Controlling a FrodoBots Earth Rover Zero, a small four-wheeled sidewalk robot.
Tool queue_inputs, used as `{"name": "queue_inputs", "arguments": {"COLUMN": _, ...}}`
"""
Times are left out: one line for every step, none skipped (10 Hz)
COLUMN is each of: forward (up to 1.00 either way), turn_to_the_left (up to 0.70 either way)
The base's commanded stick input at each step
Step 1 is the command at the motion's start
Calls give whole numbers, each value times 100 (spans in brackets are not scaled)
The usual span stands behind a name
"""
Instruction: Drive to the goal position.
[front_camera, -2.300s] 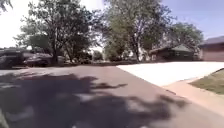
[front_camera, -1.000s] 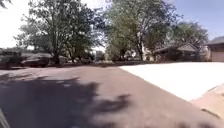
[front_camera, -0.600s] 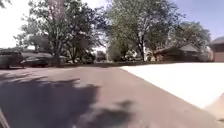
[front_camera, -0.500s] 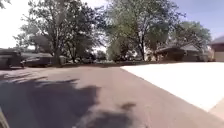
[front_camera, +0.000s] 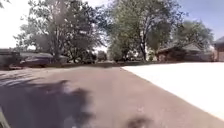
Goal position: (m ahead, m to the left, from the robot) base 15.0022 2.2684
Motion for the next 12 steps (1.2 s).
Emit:
{"name": "queue_inputs", "arguments": {"forward": 69, "turn_to_the_left": 3}}
{"name": "queue_inputs", "arguments": {"forward": 69, "turn_to_the_left": 3}}
{"name": "queue_inputs", "arguments": {"forward": 69, "turn_to_the_left": 3}}
{"name": "queue_inputs", "arguments": {"forward": 69, "turn_to_the_left": 3}}
{"name": "queue_inputs", "arguments": {"forward": 69, "turn_to_the_left": 3}}
{"name": "queue_inputs", "arguments": {"forward": 69, "turn_to_the_left": 3}}
{"name": "queue_inputs", "arguments": {"forward": 69, "turn_to_the_left": 3}}
{"name": "queue_inputs", "arguments": {"forward": 69, "turn_to_the_left": 3}}
{"name": "queue_inputs", "arguments": {"forward": 69, "turn_to_the_left": 3}}
{"name": "queue_inputs", "arguments": {"forward": 69, "turn_to_the_left": 3}}
{"name": "queue_inputs", "arguments": {"forward": 69, "turn_to_the_left": 3}}
{"name": "queue_inputs", "arguments": {"forward": 69, "turn_to_the_left": 3}}
